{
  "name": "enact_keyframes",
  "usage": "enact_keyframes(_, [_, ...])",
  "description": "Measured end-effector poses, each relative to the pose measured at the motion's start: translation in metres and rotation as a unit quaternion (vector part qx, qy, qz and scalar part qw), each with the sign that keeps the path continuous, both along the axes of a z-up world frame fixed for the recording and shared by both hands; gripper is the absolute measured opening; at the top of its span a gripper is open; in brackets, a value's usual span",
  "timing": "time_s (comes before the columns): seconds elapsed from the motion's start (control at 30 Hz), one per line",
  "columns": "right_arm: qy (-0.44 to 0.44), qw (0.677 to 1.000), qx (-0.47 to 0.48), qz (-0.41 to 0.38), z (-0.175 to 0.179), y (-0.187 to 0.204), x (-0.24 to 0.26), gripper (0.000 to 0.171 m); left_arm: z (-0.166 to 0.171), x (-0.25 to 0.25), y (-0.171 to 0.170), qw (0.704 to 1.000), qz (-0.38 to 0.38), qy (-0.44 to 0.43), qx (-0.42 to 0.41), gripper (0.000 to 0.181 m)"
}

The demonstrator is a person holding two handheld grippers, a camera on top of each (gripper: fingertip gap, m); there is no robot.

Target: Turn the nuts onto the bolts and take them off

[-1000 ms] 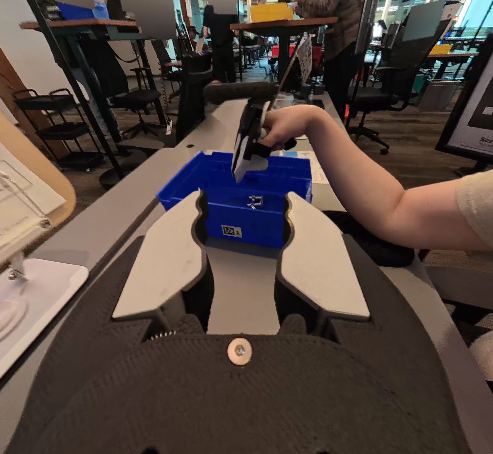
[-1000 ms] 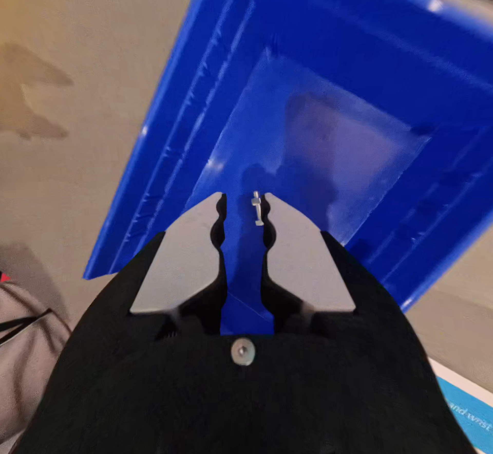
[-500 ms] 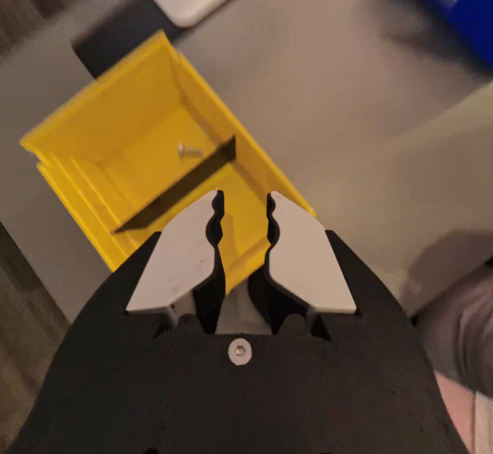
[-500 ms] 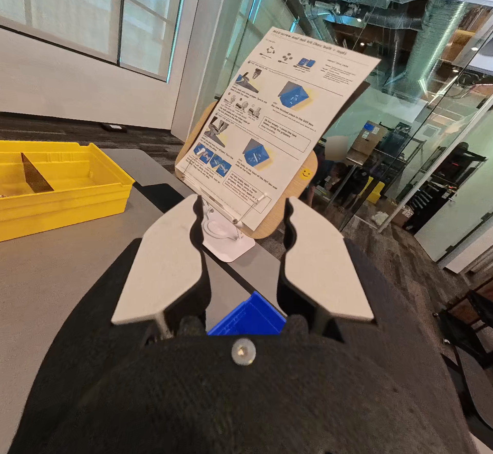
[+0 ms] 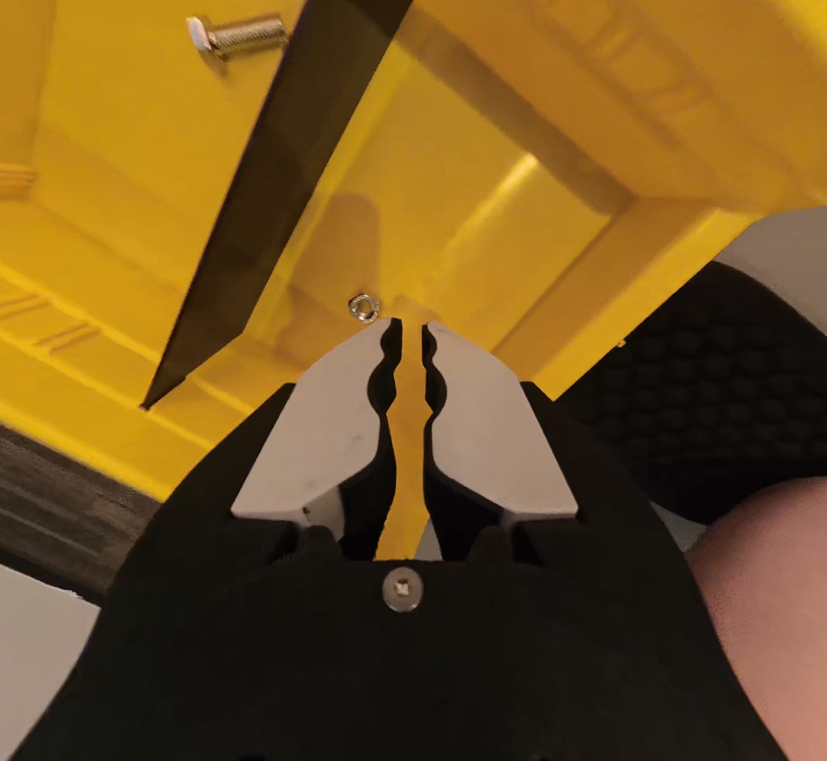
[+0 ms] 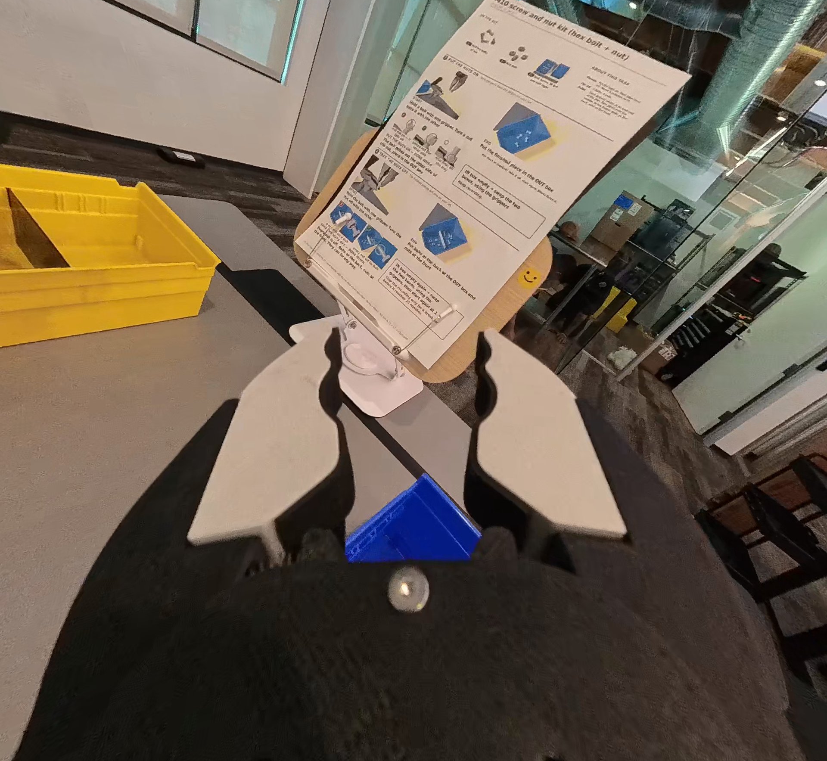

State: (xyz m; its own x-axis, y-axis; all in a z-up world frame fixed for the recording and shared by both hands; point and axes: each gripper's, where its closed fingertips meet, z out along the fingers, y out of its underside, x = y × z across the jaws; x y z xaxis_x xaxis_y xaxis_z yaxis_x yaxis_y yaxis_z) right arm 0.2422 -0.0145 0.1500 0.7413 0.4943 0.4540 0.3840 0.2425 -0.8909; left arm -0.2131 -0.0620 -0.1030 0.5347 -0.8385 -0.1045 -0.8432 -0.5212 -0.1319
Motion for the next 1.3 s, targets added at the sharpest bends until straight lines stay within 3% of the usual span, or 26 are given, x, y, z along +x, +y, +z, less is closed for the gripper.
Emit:
enact_keyframes(0.17, [-0.001, 1.000, -0.002, 0.002, -0.001, 0.000, 0.002, 0.059, -0.027, -0.019, 0.003, 0.998, 0.027, 0.039, -0.048, 0.007])
enact_keyframes(0.6, [-0.024, 1.000, -0.005, 0.006, -0.006, -0.001, 0.002, 0.058, -0.047, -0.030, 0.017, 0.995, 0.028, 0.080, -0.043, 0.034])
enact_keyframes(0.73, [-0.048, 0.999, -0.007, 0.003, -0.012, 0.000, 0.000, 0.057, -0.049, -0.033, 0.021, 0.995, 0.022, 0.096, -0.036, 0.029])
enact_keyframes(0.8, [-0.056, 0.998, -0.005, 0.003, -0.013, -0.001, -0.001, 0.056, -0.050, -0.033, 0.021, 0.994, 0.016, 0.097, -0.039, 0.017])
enact_keyframes(0.97, [-0.063, 0.998, -0.003, 0.005, -0.014, -0.002, -0.001, 0.054, -0.049, -0.031, 0.015, 0.994, 0.004, 0.095, -0.050, 0.017])
enact_keyframes(1.13, [-0.065, 0.998, 0.002, 0.004, -0.012, -0.004, 0.000, 0.054, -0.028, -0.025, 0.005, 0.994, 0.031, 0.079, -0.063, 0.017])
enact_keyframes(1.3, [-0.071, 0.997, 0.009, 0.003, -0.010, -0.005, 0.001, 0.054, 0.037, 0.015, -0.003, 0.999, 0.038, 0.030, 0.005, 0.017])
